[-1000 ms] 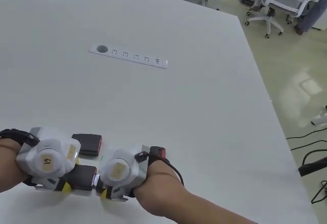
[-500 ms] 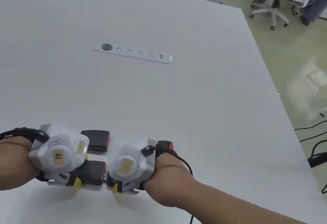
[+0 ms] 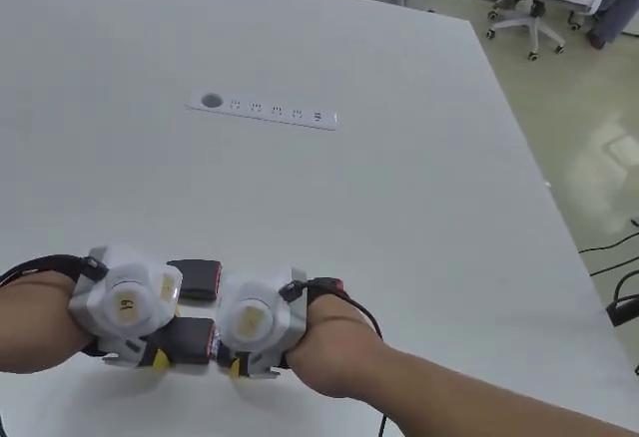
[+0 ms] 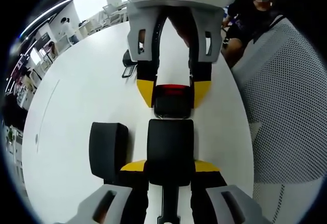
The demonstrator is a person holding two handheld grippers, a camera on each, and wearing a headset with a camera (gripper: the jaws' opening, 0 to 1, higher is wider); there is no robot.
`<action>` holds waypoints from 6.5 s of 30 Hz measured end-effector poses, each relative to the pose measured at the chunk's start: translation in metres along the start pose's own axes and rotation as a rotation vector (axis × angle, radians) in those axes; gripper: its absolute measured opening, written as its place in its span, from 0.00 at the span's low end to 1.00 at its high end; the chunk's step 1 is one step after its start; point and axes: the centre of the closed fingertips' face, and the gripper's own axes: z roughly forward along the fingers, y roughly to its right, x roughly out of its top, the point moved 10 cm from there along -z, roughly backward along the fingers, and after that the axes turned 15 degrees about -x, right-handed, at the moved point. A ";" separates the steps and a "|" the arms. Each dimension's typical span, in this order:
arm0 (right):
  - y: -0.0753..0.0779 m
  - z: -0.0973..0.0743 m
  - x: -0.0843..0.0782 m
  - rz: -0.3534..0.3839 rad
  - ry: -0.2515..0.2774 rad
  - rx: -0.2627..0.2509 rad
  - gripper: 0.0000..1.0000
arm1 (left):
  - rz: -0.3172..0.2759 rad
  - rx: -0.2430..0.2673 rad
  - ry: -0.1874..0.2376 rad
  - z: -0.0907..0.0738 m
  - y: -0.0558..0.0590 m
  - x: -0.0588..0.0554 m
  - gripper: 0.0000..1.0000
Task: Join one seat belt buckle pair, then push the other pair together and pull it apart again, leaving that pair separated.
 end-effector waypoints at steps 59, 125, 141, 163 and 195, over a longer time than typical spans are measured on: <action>0.028 -0.043 -0.013 0.110 0.089 -0.107 0.36 | -0.026 0.091 0.110 -0.034 -0.002 0.035 0.38; 0.085 -0.019 -0.104 0.164 0.030 -0.003 0.31 | -0.014 -0.014 0.016 -0.017 -0.088 -0.001 0.33; 0.081 0.010 -0.041 0.125 0.014 -0.052 0.31 | -0.013 -0.016 -0.005 -0.016 -0.087 0.003 0.33; 0.088 0.020 -0.033 0.095 0.098 0.011 0.29 | 0.038 -0.030 -0.017 -0.016 -0.089 0.006 0.32; 0.084 0.026 -0.014 0.102 0.065 0.006 0.30 | 0.032 -0.050 -0.001 -0.018 -0.090 0.004 0.32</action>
